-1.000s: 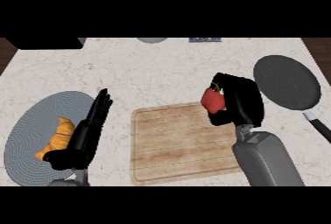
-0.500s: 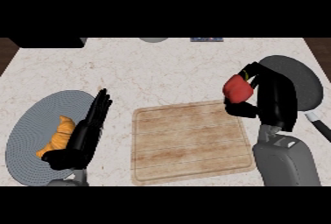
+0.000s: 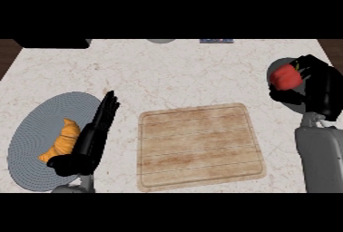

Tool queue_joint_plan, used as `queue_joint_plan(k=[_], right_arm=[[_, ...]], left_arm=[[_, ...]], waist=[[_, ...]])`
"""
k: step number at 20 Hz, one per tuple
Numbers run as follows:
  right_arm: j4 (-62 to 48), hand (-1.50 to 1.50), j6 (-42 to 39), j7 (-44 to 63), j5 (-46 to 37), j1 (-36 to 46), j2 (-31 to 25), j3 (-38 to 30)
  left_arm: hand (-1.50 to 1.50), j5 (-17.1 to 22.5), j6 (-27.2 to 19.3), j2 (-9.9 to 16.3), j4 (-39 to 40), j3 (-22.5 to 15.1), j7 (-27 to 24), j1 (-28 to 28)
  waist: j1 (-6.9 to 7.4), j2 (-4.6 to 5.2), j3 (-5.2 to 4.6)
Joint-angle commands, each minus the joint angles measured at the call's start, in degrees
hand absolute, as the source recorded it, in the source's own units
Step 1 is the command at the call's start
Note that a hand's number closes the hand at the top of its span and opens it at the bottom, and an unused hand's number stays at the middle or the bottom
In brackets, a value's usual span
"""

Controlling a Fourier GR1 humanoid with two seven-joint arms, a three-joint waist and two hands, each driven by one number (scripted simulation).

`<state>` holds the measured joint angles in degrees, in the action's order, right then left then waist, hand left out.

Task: Pick the bell pepper from the cutting board and place it in the pan

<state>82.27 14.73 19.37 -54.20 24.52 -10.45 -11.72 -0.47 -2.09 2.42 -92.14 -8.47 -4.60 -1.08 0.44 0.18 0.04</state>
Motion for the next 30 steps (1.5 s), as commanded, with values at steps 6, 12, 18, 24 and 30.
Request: queue_joint_plan(k=[6,12,18,24,30], right_arm=[[-23.41,1.5,16.33,-15.08,4.58,7.75,-10.66,-12.42],[-44.27,1.5,23.53,-30.53,11.73,14.52,-15.05,-17.88],[-57.67,1.5,13.05,-29.69,12.95,19.33,-22.8,-20.07],[-67.06,-1.5,-0.6,-27.28,11.48,22.11,-22.03,-17.65],[-68.45,-1.5,1.43,-35.69,14.73,23.66,-21.69,-21.05]], left_arm=[[0.0,-0.27,0.92,0.12,1.24,0.05,-1.87,-0.04],[0.0,-0.07,0.59,-1.77,1.1,-1.54,-0.79,-0.17],[0.0,-1.37,0.35,-1.39,1.8,-1.68,-1.5,-1.27],[0.0,0.49,2.59,-0.11,1.93,-0.39,-0.35,-3.89],[0.0,0.2,2.15,-0.32,0.82,-0.51,-0.19,-3.31]], waist=[[0.75,0.25,0.06],[1.46,0.53,0.12],[2.71,1.12,0.18],[4.1,1.78,0.33],[3.95,1.6,0.37]])
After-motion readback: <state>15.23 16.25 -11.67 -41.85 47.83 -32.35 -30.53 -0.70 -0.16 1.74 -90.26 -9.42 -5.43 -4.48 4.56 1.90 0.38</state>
